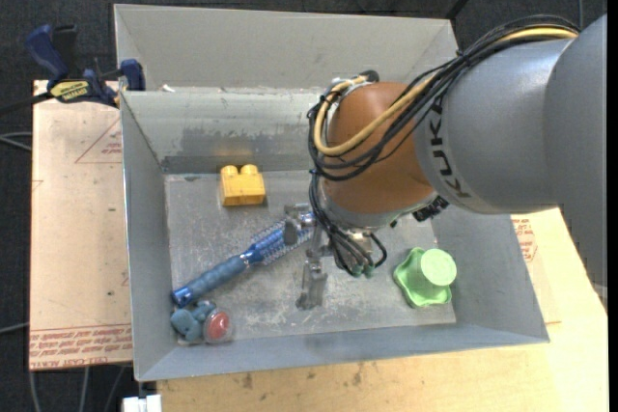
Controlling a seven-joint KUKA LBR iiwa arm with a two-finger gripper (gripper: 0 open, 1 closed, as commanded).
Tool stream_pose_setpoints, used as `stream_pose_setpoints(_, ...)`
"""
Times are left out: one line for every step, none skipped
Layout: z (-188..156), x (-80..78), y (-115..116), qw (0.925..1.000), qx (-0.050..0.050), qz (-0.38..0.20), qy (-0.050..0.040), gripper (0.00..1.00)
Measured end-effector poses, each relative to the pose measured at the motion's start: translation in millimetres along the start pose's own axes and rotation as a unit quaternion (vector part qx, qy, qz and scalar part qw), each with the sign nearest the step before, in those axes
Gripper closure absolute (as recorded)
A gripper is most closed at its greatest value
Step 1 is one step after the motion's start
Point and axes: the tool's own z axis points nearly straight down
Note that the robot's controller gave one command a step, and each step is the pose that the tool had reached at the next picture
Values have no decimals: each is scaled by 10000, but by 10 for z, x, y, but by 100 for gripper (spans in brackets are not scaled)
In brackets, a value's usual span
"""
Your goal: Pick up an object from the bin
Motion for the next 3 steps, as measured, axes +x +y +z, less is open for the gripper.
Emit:
stream_pose_setpoints(792,-509,492,9941,-14,-1083,-48,0)
stream_pose_setpoints(769,-521,485,9942,-16,-1072,-65,100)
stream_pose_setpoints(-568,-462,471,9925,-10,-1216,-96,100)
